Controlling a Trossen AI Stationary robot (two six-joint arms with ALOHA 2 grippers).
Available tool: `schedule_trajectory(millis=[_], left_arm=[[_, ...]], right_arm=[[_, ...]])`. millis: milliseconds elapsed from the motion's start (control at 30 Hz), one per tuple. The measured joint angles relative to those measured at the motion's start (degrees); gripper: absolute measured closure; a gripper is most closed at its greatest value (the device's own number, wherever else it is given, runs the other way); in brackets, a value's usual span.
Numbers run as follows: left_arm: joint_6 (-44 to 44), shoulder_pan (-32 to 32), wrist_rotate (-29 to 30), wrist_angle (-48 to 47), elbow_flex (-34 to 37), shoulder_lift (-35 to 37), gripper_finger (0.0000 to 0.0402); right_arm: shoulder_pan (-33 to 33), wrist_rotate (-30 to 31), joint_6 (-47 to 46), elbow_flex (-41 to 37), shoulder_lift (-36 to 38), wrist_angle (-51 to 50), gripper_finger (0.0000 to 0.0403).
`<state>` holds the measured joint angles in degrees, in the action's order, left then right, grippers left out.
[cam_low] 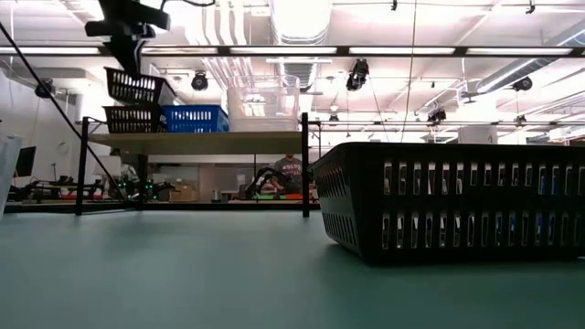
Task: Stack baskets on shelf by color
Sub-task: Stack the left black bin on top of the black bin on the shelf
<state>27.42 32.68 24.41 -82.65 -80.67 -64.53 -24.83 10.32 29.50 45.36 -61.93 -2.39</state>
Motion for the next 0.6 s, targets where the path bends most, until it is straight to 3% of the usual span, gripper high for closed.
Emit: schedule_trajectory(millis=[167,600], left_arm=[[3.74,0.64,-6.04,0.23,0.83,0.13,0.04],[6.4,0.75,-5.9,1.61,1.51,0.09,0.04]], right_arm=[[0.01,0.0,-0.44,0.02,0.0,0.0,0.0394],[0.01,0.0,-1.09,0.02,0.0,-0.09,0.0394]])
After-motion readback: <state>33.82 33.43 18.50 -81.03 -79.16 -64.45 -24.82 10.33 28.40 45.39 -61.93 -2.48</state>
